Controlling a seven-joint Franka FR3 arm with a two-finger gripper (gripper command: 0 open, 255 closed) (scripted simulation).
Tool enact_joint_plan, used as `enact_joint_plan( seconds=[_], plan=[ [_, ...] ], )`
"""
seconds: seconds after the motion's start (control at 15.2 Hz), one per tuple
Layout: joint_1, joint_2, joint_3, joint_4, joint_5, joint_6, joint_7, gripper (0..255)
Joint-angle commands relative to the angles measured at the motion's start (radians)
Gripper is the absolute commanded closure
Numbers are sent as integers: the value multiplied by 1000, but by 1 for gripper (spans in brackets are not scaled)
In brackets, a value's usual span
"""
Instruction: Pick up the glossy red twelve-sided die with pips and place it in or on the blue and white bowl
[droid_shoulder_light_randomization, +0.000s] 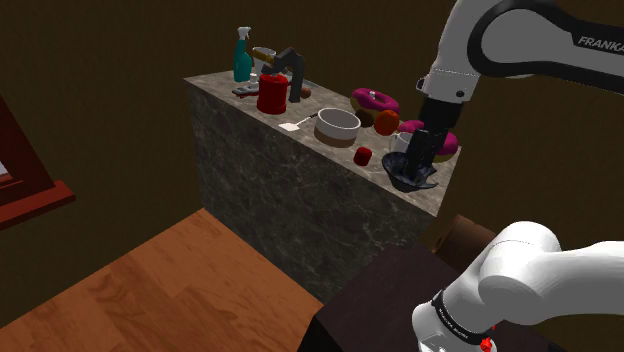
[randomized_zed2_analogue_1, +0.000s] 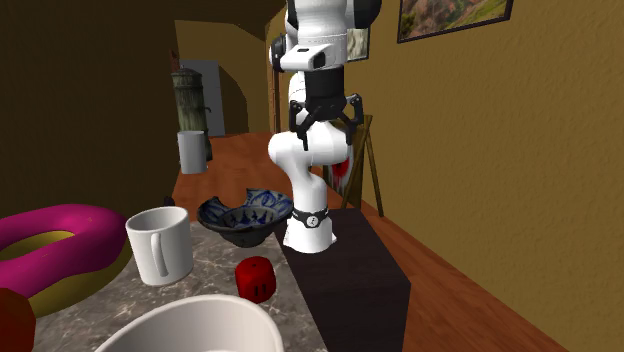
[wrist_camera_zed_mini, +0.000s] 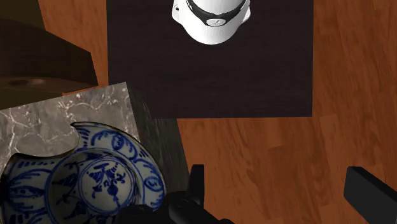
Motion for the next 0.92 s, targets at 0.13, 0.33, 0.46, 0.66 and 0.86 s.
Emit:
enact_joint_plan(
  seconds=[0.13, 0.33, 0.46, 0.66, 0.86],
  plan=[
    [-11, 48, -12, -3, -17, 68, -8, 0],
    [-28, 126, -31, 1, -40, 166, -18, 0],
    [-38, 182, -44, 10, -53, 230, -23, 0],
    [-53, 269, -63, 33, -70, 320, -31, 0],
    [-66, 360, -83, 67, -82, 404, -38, 0]
  ],
)
